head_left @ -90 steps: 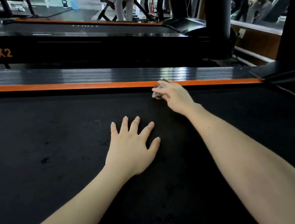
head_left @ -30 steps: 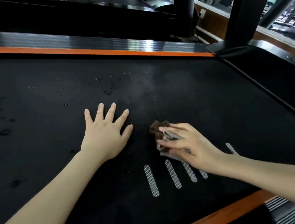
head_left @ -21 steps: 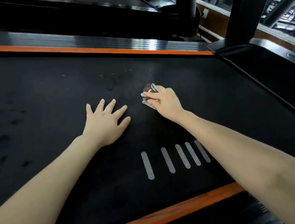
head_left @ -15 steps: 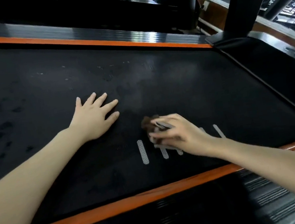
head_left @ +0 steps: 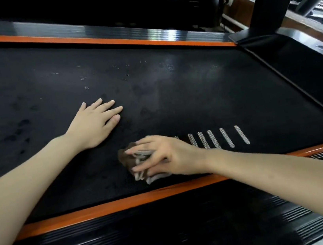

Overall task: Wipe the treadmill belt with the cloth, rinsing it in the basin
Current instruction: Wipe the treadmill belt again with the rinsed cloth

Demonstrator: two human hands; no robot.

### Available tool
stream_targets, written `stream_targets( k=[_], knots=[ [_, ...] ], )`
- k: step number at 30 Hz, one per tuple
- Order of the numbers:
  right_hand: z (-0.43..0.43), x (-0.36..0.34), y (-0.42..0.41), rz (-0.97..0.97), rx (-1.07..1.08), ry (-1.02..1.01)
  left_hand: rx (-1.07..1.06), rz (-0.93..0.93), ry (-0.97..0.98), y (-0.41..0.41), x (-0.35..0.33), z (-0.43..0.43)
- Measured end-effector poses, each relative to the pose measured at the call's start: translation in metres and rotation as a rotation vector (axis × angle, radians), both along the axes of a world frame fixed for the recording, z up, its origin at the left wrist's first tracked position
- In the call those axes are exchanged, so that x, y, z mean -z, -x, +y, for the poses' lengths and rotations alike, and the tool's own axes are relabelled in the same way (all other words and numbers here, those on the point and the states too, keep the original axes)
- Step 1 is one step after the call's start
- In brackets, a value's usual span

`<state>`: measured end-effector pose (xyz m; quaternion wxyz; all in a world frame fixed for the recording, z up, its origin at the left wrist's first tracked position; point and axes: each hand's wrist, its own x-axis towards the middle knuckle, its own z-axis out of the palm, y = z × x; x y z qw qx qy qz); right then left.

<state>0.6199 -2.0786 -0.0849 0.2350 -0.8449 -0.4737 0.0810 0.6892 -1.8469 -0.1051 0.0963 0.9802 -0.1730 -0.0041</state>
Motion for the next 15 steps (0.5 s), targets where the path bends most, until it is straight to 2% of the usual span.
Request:
stream_targets(
  k=[4,7,10,12,15],
  knots=[
    [-0.047,-0.007,-0.004,0.053,-0.044,0.082,0.023,-0.001,-0.069,0.001,0.001,0.004],
    [-0.118,-0.019,0.003,0.166,0.188,0.125,0.019,0.011,-0.073,0.004,0.002,0.005],
    [-0.125,-0.021,0.01,0.236,0.342,0.078,0.02,0.002,-0.074,0.005,0.002,0.004],
    [-0.092,-0.014,0.01,0.166,0.276,-0.008,0.009,0.006,-0.079,0.004,0.001,0.002],
    [-0.021,0.003,0.003,0.047,0.063,-0.051,0.007,-0.004,-0.096,0.002,0.001,0.002]
  ],
)
